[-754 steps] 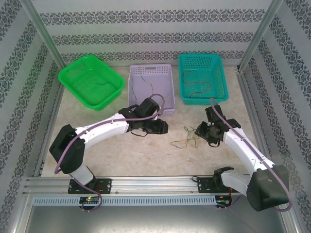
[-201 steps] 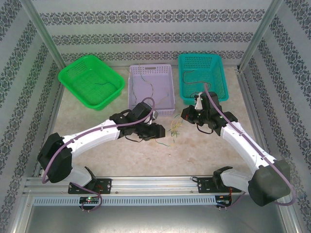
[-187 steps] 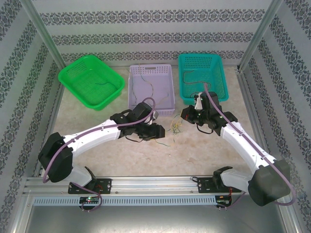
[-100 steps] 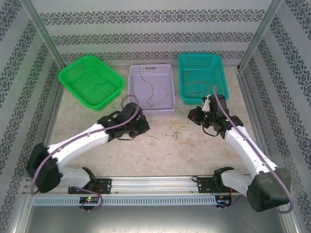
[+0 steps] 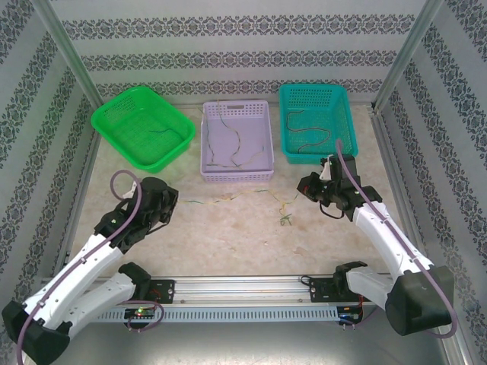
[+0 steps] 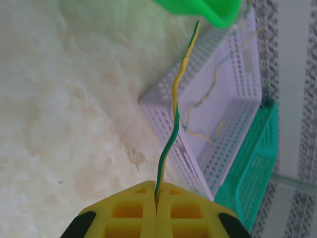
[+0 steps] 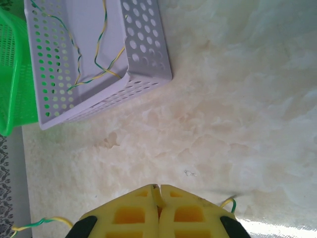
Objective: Untangle the cables
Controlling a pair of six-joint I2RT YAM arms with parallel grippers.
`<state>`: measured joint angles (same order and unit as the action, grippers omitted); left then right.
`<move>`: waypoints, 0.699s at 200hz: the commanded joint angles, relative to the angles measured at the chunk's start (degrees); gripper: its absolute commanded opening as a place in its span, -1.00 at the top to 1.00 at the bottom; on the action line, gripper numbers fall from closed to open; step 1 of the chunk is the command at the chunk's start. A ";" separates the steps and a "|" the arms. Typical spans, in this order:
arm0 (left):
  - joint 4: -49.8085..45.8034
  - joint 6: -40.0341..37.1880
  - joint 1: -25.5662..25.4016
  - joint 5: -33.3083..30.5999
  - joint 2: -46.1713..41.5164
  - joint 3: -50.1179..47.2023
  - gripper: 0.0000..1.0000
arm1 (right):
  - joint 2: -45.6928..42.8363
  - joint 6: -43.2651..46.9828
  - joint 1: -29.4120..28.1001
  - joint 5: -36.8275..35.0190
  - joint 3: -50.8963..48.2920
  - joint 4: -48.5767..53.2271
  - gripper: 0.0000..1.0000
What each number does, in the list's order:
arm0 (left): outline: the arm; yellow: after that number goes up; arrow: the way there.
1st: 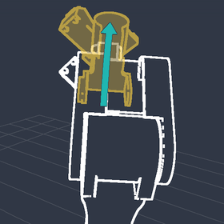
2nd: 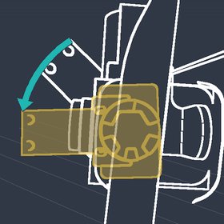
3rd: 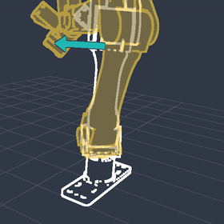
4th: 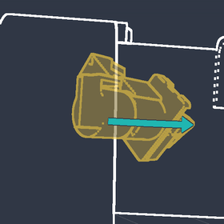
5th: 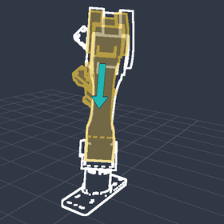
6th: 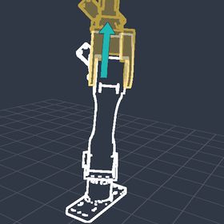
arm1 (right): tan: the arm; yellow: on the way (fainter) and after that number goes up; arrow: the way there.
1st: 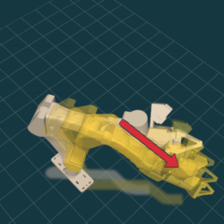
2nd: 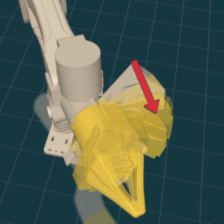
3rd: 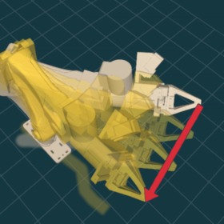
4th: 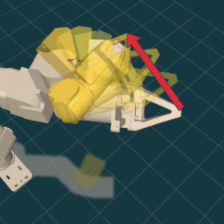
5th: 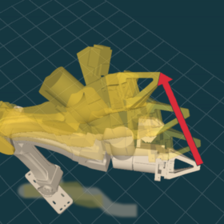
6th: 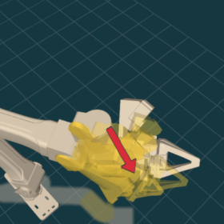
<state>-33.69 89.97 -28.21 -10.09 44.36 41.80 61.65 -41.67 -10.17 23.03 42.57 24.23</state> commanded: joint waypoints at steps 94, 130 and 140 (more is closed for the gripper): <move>-13.35 6.42 13.86 0.59 0.29 -2.34 1.00 | 0.80 -21.07 9.87 -8.41 -4.43 0.80 1.00; -14.46 11.39 14.64 1.29 0.29 -3.74 1.00 | -0.02 -30.32 10.73 -9.67 -4.68 0.92 1.00; -14.21 11.71 14.92 1.36 0.44 -3.97 1.00 | 0.01 -31.40 11.14 -9.57 -4.73 0.02 1.00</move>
<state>-39.79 98.13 -16.99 0.71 45.39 39.00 61.80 -65.87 -3.73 26.06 38.85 24.58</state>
